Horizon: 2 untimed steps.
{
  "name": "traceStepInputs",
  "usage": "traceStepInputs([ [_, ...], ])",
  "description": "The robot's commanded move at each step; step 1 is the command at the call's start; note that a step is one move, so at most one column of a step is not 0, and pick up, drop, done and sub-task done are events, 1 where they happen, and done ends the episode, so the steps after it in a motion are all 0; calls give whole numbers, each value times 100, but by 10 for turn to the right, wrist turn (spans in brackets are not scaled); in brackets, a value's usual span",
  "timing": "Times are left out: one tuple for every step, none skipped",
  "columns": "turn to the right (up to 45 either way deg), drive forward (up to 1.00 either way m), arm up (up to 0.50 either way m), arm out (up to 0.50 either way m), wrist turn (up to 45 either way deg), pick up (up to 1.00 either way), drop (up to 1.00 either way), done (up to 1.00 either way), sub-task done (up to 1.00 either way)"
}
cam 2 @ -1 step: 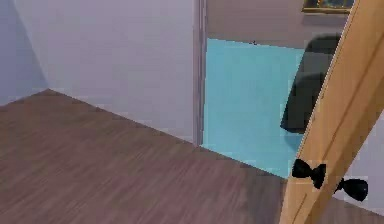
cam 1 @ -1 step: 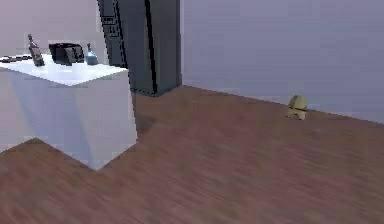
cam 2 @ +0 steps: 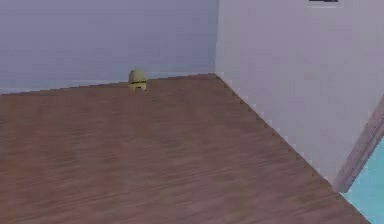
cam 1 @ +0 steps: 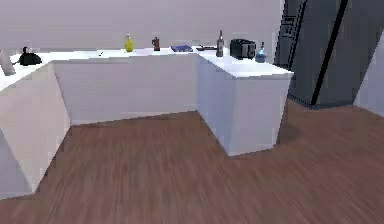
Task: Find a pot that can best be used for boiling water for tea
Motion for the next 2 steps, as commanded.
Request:
traceStepInputs([
  [-150, 0, 0, 0, 0, 0, 0, 0, 0],
  [0, 100, 0, 0, 0, 0, 0, 0, 0],
])
